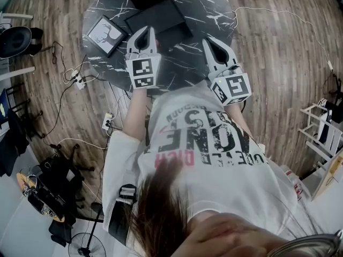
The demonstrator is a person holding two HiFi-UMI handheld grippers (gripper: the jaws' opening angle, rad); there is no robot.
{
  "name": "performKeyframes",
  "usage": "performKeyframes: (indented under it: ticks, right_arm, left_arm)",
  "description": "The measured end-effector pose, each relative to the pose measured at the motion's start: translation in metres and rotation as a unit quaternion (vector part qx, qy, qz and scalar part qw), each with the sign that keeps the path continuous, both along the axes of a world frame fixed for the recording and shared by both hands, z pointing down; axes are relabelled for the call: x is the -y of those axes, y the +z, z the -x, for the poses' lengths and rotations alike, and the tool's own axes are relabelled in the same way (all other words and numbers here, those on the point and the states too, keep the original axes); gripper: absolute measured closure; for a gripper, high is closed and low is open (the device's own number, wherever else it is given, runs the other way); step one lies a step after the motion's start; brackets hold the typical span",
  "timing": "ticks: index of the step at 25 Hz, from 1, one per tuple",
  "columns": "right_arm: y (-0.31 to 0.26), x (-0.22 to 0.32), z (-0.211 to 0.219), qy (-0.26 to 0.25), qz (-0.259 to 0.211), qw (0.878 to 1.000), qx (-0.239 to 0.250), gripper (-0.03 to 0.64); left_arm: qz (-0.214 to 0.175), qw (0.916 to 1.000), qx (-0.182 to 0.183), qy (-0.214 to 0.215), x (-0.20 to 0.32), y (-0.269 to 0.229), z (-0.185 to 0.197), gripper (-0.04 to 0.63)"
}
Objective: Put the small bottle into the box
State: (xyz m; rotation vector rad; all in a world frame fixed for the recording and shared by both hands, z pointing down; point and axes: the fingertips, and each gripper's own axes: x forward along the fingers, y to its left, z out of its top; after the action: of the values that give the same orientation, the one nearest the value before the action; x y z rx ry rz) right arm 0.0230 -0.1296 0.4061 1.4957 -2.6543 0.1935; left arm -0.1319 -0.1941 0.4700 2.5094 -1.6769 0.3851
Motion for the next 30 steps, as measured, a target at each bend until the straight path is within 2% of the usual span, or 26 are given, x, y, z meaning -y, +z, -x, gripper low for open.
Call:
performKeyframes:
  ticks: [18,30]
  right_arm:
    - [-0.006,0.002,0.002,-0.022,-0.012,1.0,0.006,0.615]
    - [-0.023,0.012,-0.005,-0.057,-0.024,0.998,0.012,0.615]
  left_arm:
    - [-0.069,0.9965,-0.04,-0.026,-0.009,-0.075,0.006,0.592]
    - [-0.098,0.9927,-0.042,-0.056,-0.023,-0.105,0.002,0.592]
